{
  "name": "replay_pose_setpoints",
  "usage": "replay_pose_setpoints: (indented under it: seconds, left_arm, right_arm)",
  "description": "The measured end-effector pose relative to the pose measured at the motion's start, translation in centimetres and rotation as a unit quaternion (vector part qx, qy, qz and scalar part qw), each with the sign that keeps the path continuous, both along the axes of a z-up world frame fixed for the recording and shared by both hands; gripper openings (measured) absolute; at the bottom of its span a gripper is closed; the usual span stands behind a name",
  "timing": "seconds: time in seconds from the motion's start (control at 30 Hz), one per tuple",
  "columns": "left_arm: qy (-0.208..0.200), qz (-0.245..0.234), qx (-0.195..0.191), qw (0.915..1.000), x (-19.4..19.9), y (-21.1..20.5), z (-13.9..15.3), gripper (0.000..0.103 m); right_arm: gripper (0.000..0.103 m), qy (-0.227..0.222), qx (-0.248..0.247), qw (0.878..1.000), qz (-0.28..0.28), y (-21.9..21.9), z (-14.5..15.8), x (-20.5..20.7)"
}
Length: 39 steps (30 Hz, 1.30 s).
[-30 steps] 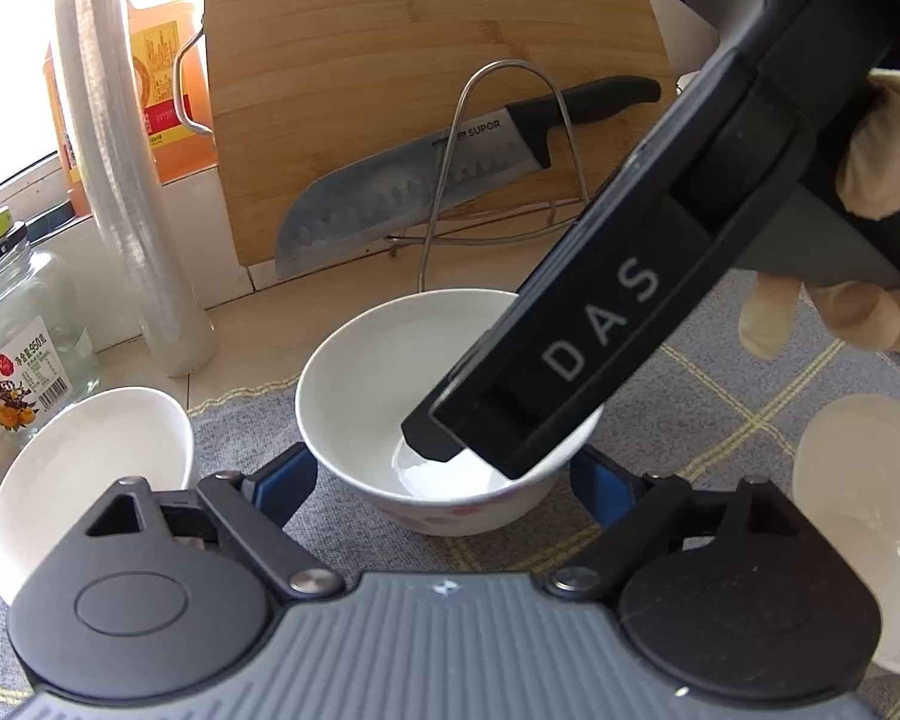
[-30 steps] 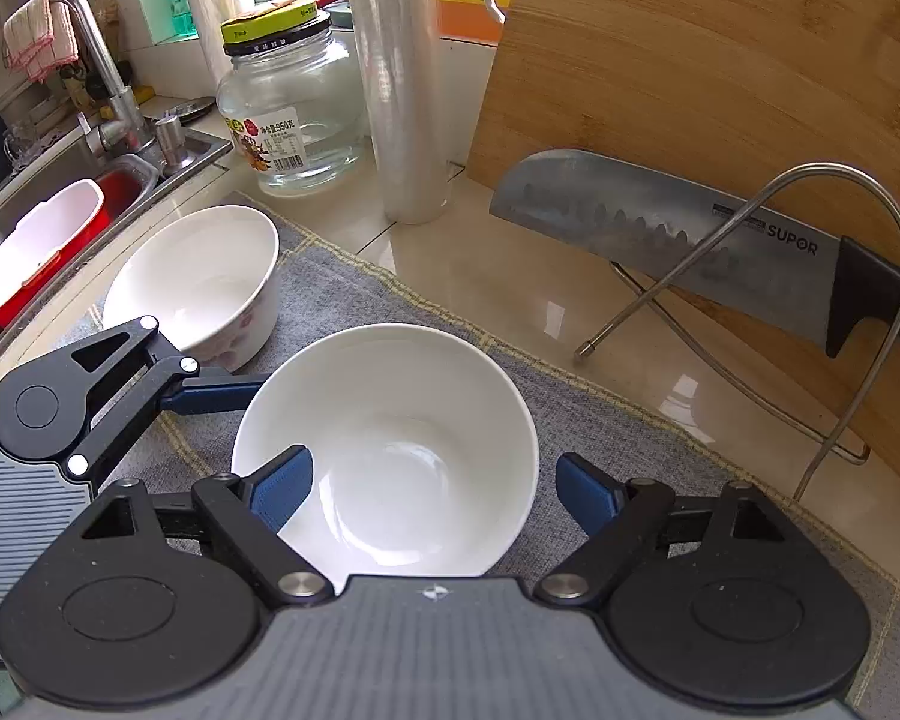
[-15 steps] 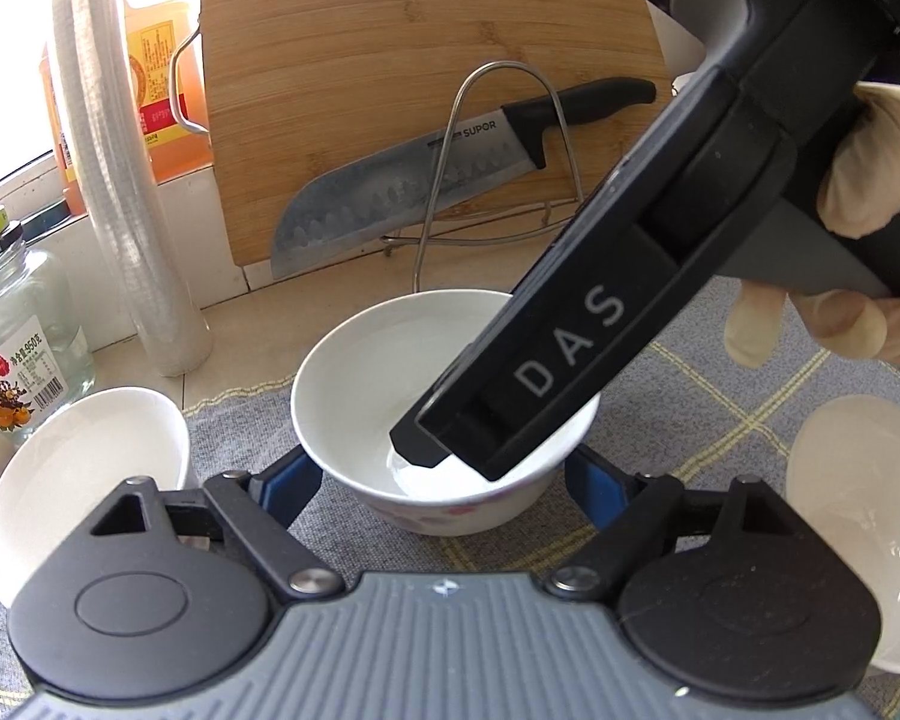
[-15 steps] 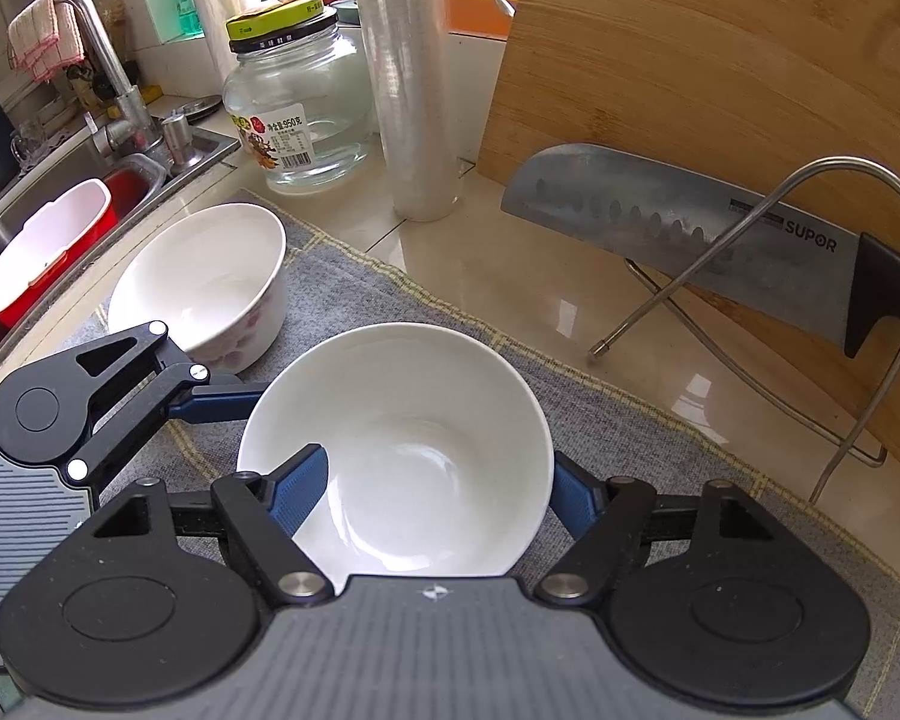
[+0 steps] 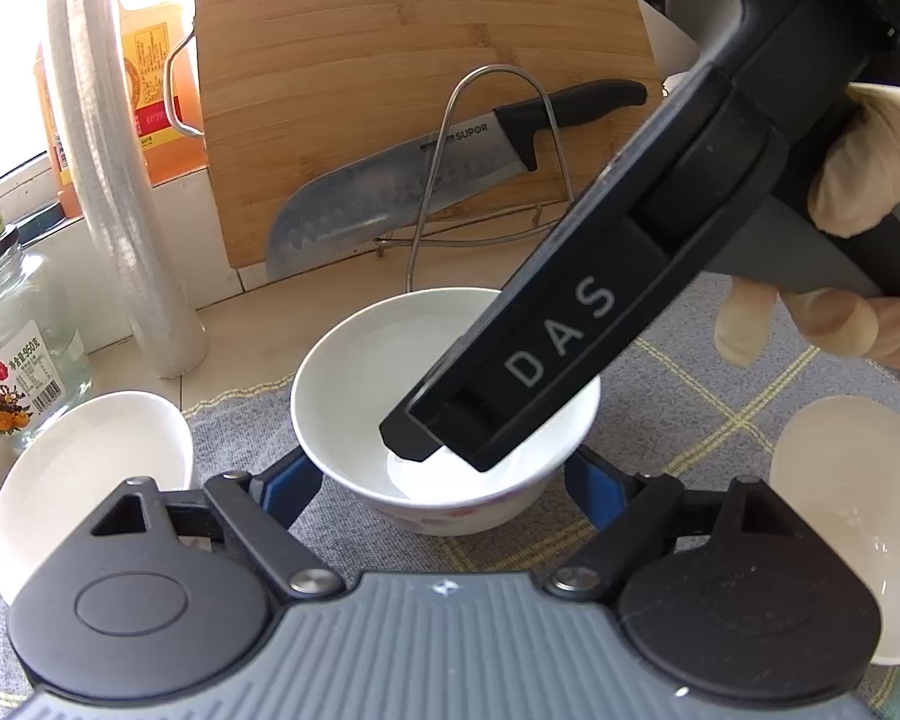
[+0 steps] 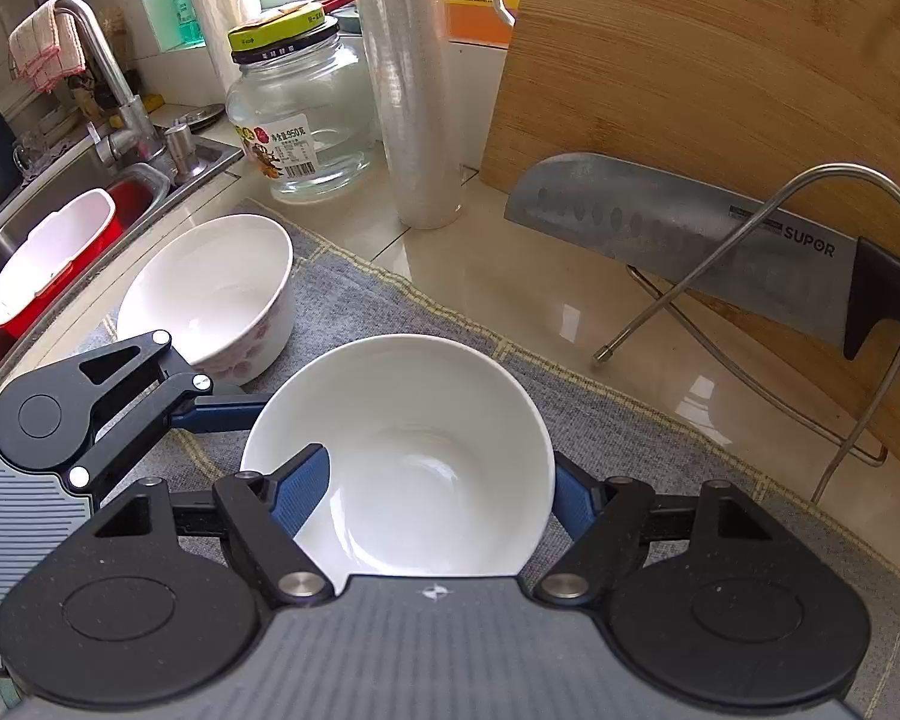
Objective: Organize plates and bowls
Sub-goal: 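Lift the bowl with both tools and carry it over the flower-print bowl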
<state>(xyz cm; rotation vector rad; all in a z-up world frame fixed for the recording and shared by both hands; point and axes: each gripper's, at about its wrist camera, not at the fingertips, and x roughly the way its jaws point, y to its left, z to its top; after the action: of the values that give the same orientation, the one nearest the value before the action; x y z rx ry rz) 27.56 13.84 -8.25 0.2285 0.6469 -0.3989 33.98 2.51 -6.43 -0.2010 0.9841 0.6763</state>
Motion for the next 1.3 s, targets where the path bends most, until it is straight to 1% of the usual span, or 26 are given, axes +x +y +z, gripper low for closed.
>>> replay_pose_setpoints:
  seconds: [0.1,0.27,0.4,0.63,0.83,1.03,1.3]
  left_arm:
    - [0.001,-0.005,0.003,1.0000,-0.2,0.0,0.6,0.087]
    - [0.002,-0.012,0.006,0.9999,-1.0,-0.1,1.7,0.087]
    - [0.000,-0.019,0.011,0.9998,-2.0,-0.2,2.5,0.087]
    - [0.005,-0.029,0.022,0.9993,-4.1,-0.7,3.7,0.087]
    - [0.002,-0.037,0.021,0.9991,-6.0,-1.2,5.1,0.087]
    - [0.000,-0.049,0.022,0.9986,-7.7,-1.8,5.8,0.087]
    - [-0.008,-0.068,0.027,0.9973,-9.8,-3.1,6.6,0.087]
  right_arm:
    - [0.082,-0.003,-0.004,1.000,-0.001,0.0,0.4,-0.4]
    - [0.082,-0.010,0.003,1.000,-0.003,-0.4,1.6,-1.7]
    - [0.082,-0.022,-0.002,1.000,0.001,-0.6,2.4,-3.3]
    - [0.082,-0.029,0.008,1.000,0.001,-1.3,3.5,-5.9]
    - [0.082,-0.044,0.003,0.999,-0.002,-1.8,4.4,-8.0]
    - [0.082,-0.052,0.011,0.999,-0.009,-2.8,5.1,-10.1]
    - [0.082,-0.063,0.005,0.998,-0.017,-4.2,5.5,-12.7]
